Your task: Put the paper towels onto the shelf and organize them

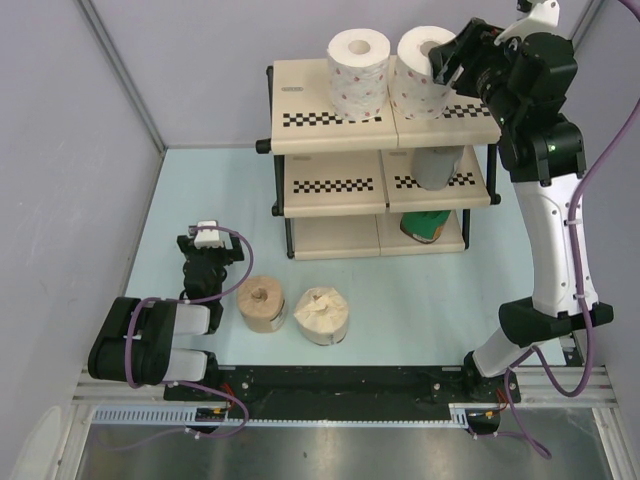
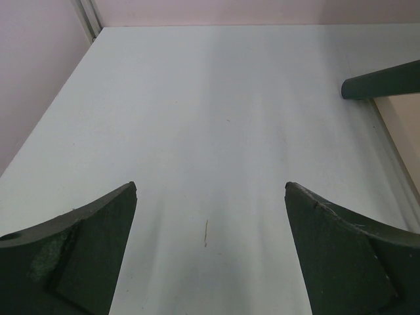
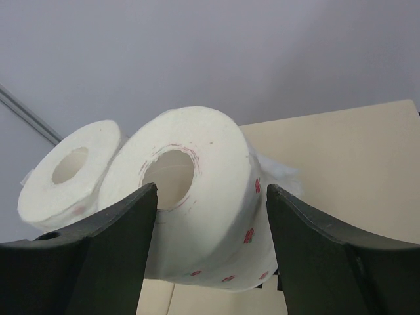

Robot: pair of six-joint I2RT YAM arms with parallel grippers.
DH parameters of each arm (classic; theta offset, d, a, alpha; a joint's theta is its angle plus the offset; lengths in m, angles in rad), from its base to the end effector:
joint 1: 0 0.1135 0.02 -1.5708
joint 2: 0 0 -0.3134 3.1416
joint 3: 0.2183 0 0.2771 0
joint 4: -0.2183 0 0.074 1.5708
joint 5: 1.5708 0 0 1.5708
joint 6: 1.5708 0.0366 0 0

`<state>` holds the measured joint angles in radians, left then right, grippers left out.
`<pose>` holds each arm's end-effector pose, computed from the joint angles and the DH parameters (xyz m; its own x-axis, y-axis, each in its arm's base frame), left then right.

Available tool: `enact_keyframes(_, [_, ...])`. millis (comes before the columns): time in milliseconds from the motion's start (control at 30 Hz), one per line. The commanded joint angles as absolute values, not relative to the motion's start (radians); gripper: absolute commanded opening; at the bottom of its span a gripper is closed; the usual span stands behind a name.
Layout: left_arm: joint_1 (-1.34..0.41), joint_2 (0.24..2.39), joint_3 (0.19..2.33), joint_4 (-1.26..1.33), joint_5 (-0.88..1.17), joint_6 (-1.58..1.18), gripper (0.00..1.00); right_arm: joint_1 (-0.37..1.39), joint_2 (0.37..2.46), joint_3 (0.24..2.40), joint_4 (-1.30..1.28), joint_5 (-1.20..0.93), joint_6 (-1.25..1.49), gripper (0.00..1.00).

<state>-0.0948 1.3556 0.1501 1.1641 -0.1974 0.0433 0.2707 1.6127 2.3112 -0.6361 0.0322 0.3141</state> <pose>0.2153 -0.0133 0.1839 -0.0456 0.0470 -0.9979 -0.1004 0.9936 0.0514 0.3010 0.0823 0.6534 -0.0159 0.3161 -0.9486 -0.2433 0.9190 0.3103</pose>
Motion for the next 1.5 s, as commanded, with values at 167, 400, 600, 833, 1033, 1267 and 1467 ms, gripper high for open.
enact_keyframes(167, [-0.091, 1.342, 0.163, 1.201, -0.176, 0.037, 1.0, 0.268, 1.625, 2.293, -0.575, 0.009, 0.324, 0.72])
enact_keyframes(400, [-0.089, 1.341, 0.163, 1.201, -0.176, 0.037, 1.0, 0.268, 1.582, 2.224, -0.464, -0.032, 0.318, 0.73])
enact_keyframes(600, [-0.091, 1.341, 0.163, 1.203, -0.176, 0.037, 1.0, 0.268, 1.483, 2.091, -0.303, -0.032, 0.272, 0.74])
enact_keyframes(833, [-0.091, 1.342, 0.163, 1.203, -0.176, 0.038, 1.0, 0.267, 1.364, 1.974, -0.181, -0.002, 0.239, 0.75])
enact_keyframes(1033, [-0.091, 1.342, 0.163, 1.203, -0.176, 0.038, 1.0, 0.268, 1.299, 1.942, -0.179, 0.034, 0.218, 0.75])
enact_keyframes(1267, [-0.091, 1.341, 0.163, 1.203, -0.176, 0.037, 1.0, 0.284, 1.241, 1.902, -0.198, -0.086, 0.244, 0.75])
enact_keyframes(1467, [-0.091, 1.341, 0.163, 1.203, -0.176, 0.037, 1.0, 0.48, 1.25, 1.904, -0.215, -0.048, 0.171, 0.76])
